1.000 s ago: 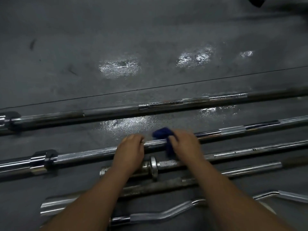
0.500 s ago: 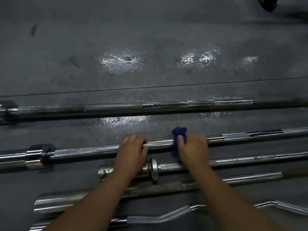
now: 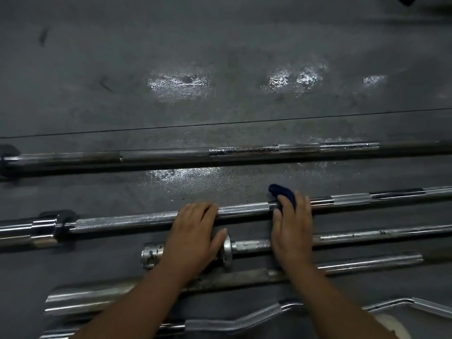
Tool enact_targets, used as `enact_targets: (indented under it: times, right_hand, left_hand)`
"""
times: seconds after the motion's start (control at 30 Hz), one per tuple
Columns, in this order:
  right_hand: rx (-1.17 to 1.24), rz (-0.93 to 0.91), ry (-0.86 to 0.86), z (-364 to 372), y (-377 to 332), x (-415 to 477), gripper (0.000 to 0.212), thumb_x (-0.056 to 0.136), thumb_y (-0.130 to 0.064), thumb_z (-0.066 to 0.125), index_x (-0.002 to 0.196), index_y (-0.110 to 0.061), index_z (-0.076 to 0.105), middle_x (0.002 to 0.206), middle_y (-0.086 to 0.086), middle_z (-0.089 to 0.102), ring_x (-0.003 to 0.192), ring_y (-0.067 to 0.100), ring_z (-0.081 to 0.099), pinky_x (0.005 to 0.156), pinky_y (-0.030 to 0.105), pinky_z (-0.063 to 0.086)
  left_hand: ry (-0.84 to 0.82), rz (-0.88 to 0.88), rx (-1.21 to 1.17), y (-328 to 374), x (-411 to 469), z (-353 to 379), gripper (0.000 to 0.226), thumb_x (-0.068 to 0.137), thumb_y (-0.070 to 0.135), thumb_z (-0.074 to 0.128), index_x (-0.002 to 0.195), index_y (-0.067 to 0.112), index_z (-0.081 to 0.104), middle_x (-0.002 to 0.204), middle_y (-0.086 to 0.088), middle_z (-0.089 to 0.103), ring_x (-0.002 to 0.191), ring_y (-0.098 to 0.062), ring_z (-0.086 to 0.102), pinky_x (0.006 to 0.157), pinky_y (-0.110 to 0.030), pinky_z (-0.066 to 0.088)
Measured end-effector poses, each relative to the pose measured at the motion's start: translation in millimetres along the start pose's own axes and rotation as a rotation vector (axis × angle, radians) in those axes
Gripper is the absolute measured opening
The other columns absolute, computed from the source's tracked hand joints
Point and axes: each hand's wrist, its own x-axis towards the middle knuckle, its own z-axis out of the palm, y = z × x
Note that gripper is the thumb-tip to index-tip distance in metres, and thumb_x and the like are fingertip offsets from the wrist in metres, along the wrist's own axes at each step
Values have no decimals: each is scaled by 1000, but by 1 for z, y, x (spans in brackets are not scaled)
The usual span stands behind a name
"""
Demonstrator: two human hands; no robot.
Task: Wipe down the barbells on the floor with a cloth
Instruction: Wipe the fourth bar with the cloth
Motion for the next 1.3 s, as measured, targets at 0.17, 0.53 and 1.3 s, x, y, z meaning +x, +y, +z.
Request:
enact_targets:
  times: [0.17, 0.53, 1.3]
  right_hand:
    - [-97, -18, 38, 2, 1, 35, 33, 97, -41, 34, 113, -24, 58, 117, 5, 54, 118, 29, 45, 111, 56, 26]
    - [81, -281, 82, 36, -110, 52, 14, 90, -21, 55, 97, -23, 67, 97, 0, 66, 92, 23, 58, 88, 42, 42]
    - [-232, -68, -38, -19, -9, 83, 33, 93, -30, 34, 74, -20, 60, 69, 5, 63, 65, 31, 59, 66, 39, 40]
  left_hand:
    - [24, -12, -26, -1, 25, -5, 40, 94, 49, 42, 114, 18, 59, 117, 0, 59, 109, -23, 51, 102, -37, 36]
    - [161, -86, -62, -15, 46, -10, 41, 89, 30, 53, 125, 12, 58, 132, -6, 53, 121, -25, 47, 110, -42, 33]
    - [-35, -56, 127, -29, 45, -25, 47, 74, 39, 48, 116, 21, 61, 106, 2, 65, 100, -24, 60, 93, -38, 37]
